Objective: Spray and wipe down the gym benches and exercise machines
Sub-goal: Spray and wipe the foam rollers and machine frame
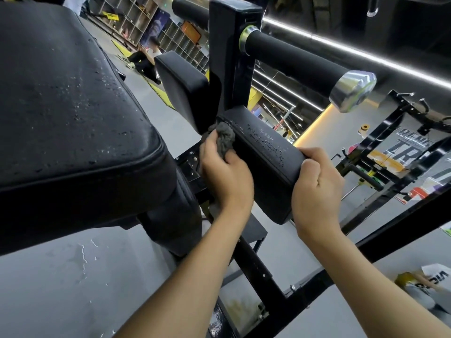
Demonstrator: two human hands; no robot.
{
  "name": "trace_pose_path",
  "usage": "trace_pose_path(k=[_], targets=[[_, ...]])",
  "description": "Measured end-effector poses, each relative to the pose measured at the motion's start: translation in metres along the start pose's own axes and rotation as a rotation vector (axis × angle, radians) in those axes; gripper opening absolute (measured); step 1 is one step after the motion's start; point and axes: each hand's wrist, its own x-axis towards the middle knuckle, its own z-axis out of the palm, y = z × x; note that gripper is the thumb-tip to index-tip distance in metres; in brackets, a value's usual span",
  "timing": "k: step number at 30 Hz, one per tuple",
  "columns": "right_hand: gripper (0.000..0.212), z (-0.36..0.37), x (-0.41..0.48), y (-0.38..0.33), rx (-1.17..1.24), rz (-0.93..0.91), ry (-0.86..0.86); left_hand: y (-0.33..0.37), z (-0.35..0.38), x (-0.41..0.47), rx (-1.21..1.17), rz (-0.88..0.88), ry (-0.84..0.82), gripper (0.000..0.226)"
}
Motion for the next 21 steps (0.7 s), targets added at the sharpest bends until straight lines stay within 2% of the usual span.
trace_pose_path(k=[2, 4, 7, 11, 18, 21], targets=[[0.031, -0.001, 0.000, -0.001, 0.009, 0.005, 0.000, 0.003, -0.009, -0.015, 0.007, 0.069, -0.052, 0.043], [0.030, -0.001, 0.000, -0.001, 0.015, 0.009, -0.017, 0.000, -0.007, -0.001, 0.028, 0.093, -0.019, 0.040], [0.028, -0.001, -0.001, -0.001, 0.006, 0.011, -0.018, 0.000, -0.002, 0.021, 0.053, 0.062, 0.012, 0.038], [0.028, 0.000, -0.002, -0.005, 0.073, 0.040, -0.011, -0.002, -0.014, -0.024, 0.018, 0.018, -0.077, 0.039], [0.043, 0.000, -0.012, 0.003, 0.092, 0.020, 0.026, -0.018, -0.012, 0.003, 0.076, -0.061, -0.069, 0.031], [0.043, 0.005, -0.013, 0.003, 0.101, 0.017, 0.068, -0.015, -0.023, -0.035, 0.052, -0.093, -0.184, 0.032]])
